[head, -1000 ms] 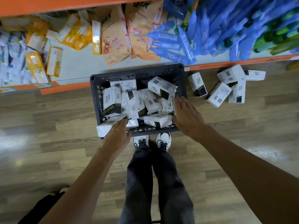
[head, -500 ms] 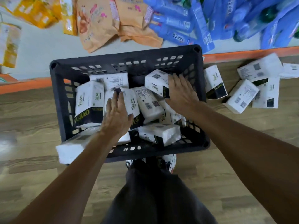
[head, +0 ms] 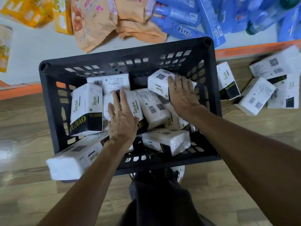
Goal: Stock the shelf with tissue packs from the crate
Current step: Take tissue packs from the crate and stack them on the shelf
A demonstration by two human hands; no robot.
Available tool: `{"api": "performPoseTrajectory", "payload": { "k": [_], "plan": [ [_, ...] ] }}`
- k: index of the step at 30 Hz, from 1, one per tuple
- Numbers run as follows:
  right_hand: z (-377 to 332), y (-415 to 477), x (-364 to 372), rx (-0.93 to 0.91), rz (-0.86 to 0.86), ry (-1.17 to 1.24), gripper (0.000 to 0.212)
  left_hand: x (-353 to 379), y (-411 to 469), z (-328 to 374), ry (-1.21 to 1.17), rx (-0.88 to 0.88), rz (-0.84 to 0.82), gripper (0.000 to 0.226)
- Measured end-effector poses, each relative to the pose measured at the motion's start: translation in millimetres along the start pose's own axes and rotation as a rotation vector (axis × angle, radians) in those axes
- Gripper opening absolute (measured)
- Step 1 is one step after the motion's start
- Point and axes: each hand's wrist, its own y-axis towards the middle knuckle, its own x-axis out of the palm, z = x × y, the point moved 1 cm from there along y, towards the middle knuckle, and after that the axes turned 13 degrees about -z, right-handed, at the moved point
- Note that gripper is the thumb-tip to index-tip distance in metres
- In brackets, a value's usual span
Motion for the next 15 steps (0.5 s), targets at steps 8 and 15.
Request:
{"api": "performPoseTrajectory", "payload": {
  "k": [8, 15],
  "plan": [
    [-6, 4, -9, 0.084, -0.080, 0.042, 0.076, -8, -5, 3, -0.101, 0.023, 0.029, 0.090],
    [-11, -36, -34, 0.039, -0.053, 0.026, 0.074, -40, -19, 10, -0.029, 0.046, 0.025, 0.086]
  ]
}}
